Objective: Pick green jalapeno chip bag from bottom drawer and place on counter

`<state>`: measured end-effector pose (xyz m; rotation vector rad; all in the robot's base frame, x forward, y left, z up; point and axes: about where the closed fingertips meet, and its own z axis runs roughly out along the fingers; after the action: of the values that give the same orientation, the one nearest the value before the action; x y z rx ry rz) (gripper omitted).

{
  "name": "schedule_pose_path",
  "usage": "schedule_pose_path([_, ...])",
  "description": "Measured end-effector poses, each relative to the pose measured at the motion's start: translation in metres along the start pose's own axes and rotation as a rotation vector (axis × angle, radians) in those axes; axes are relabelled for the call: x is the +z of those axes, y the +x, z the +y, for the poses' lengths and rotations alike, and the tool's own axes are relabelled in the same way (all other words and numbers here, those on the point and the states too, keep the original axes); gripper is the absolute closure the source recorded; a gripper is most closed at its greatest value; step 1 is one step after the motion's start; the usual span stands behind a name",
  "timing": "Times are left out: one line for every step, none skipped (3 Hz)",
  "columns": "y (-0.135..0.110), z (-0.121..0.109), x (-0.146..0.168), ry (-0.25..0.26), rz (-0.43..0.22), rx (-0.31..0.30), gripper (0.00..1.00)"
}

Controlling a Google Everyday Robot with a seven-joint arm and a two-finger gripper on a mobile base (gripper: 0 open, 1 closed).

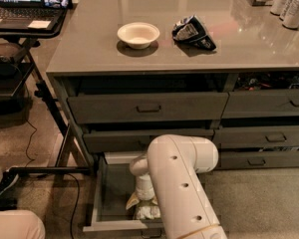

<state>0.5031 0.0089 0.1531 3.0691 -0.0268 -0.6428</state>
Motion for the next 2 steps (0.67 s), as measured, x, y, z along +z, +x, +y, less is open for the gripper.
schedule_pose_path([-0.0028, -0.0012, -0.0009, -0.041, 0.013, 0.016, 0.00])
schedule_pose_path([-0.0070, -0.0022, -0.0028, -0.128, 0.012, 0.046, 0.00])
